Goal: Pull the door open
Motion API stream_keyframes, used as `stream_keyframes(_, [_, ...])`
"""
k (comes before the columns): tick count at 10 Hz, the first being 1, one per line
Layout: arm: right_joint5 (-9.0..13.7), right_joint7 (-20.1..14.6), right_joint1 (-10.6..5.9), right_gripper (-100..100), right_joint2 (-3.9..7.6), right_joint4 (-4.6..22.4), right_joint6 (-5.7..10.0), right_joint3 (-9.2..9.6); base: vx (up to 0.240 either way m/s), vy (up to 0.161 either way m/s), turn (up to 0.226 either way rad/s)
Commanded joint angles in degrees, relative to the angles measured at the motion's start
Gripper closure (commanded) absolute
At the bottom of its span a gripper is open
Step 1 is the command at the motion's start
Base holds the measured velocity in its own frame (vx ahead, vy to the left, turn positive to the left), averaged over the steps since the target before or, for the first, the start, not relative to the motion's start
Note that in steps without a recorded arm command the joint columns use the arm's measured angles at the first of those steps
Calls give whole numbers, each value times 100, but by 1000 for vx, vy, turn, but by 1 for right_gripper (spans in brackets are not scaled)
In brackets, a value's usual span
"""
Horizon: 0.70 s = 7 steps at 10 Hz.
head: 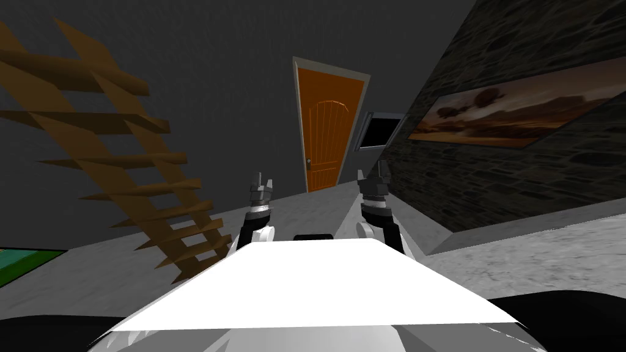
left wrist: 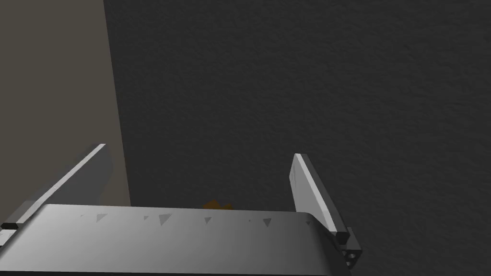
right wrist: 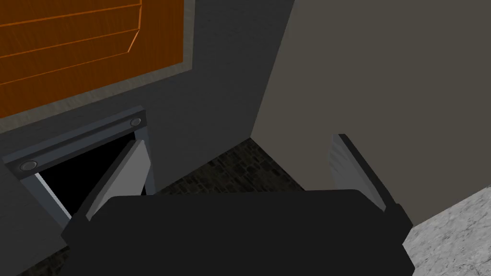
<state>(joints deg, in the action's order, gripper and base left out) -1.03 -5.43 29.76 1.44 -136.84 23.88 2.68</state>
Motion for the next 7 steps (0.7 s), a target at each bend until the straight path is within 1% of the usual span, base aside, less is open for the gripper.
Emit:
stream_keyframes(1, [-143,90,-54,-100,47,146,32,-17,124,27,-13])
stream_keyframes(3, [-307,193,-115,-100,94,311,69,-37,167,57,-34])
stream_keyframes(6, [-668,421,-250,-100,182,678,150,-81,189,52,-30])
stream_keyframes(7, [-739,466,-276,-100,197,750,165,-90,168,59,-24])
